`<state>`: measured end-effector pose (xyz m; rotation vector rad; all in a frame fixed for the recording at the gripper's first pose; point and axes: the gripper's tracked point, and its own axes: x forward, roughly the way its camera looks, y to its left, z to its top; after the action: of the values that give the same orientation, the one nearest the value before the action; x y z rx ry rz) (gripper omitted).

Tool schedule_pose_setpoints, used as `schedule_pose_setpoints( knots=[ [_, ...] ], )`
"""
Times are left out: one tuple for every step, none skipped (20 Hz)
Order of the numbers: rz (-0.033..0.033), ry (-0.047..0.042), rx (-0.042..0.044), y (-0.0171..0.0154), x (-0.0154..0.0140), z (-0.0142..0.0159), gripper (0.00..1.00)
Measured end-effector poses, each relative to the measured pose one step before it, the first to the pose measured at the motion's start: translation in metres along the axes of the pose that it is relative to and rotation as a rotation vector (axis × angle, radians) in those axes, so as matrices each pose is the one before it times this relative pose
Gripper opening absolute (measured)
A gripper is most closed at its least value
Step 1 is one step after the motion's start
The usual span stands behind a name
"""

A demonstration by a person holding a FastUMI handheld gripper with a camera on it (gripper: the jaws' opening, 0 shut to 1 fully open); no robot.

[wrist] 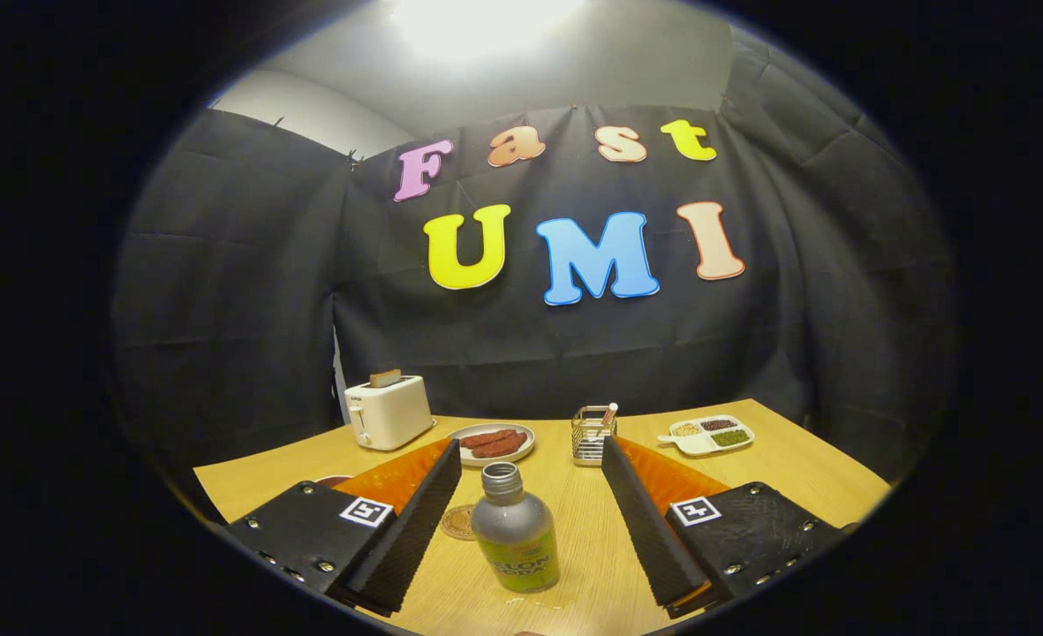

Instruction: Take the bottle from table, then pour the juice into the cup, finally place the bottle on the coaster

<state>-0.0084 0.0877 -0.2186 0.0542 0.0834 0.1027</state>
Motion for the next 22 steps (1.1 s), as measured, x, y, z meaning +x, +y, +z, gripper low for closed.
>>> schedule_pose_setpoints(
  knots=[
    [-0.00890, 0.00574, -0.00439, 0.00023, 0.00257, -0.00838, 0.98],
    [-0.00498, 0.00369, -0.00591, 0.00122, 0.00281, -0.00876, 0.98],
    [-0.00414, 0.00596, -0.00475, 0.00140, 0.00250, -0.00685, 0.99],
    [0.00000, 0.00759, -0.00375, 0.00212, 0.00278, -0.00854, 0.99],
    [-0.00282, 0.00600, -0.00340, 0.00121, 0.00402, -0.00551, 0.99],
    [-0.00625, 0.00112, -0.00195, 0.00011, 0.00293, -0.00558, 0.99],
    [-0.00199, 0.00495, -0.00462, 0.00273, 0.00400, -0.00451, 0.99],
    [0.00184, 0.00287, -0.00560, 0.00267, 0.00394, -0.00668, 0.99],
    [-0.00374, 0.00127, -0.00521, 0.00159, 0.00354, -0.00388, 0.99],
    [-0.00597, 0.00453, -0.00260, -0.00015, 0.00313, -0.00658, 0.99],
    [-0.00357, 0.00946, -0.00416, 0.00119, 0.00350, -0.00527, 0.99],
    [-0.00356, 0.01192, -0.00481, 0.00121, 0.00324, -0.00815, 0.99],
    [-0.00926, 0.01052, -0.00514, -0.00087, 0.00348, -0.00570, 0.99],
    [-0.00779, 0.00202, -0.00286, -0.00053, 0.00259, -0.00407, 0.99],
    [-0.00572, 0.00838, -0.01007, -0.00051, 0.00384, -0.00428, 0.99],
    [-0.01185, -0.00086, -0.00876, -0.00119, 0.00217, -0.00377, 0.99],
    [-0.01329, 0.00155, -0.01028, -0.00178, 0.00295, -0.00049, 0.99],
    [-0.00207, 0.00226, -0.00328, 0.00024, 0.00295, -0.00279, 0.99],
    [0.00512, -0.00024, 0.00406, 0.00205, 0.00225, 0.00048, 0.99],
    [0.00148, 0.00250, 0.00511, 0.00039, 0.00105, -0.00028, 0.99],
    [0.00928, 0.00260, 0.00801, 0.00223, 0.00079, 0.00059, 0.96],
    [0.00345, 0.00216, -0.00110, 0.00039, 0.00241, -0.00010, 0.83]
  ],
)
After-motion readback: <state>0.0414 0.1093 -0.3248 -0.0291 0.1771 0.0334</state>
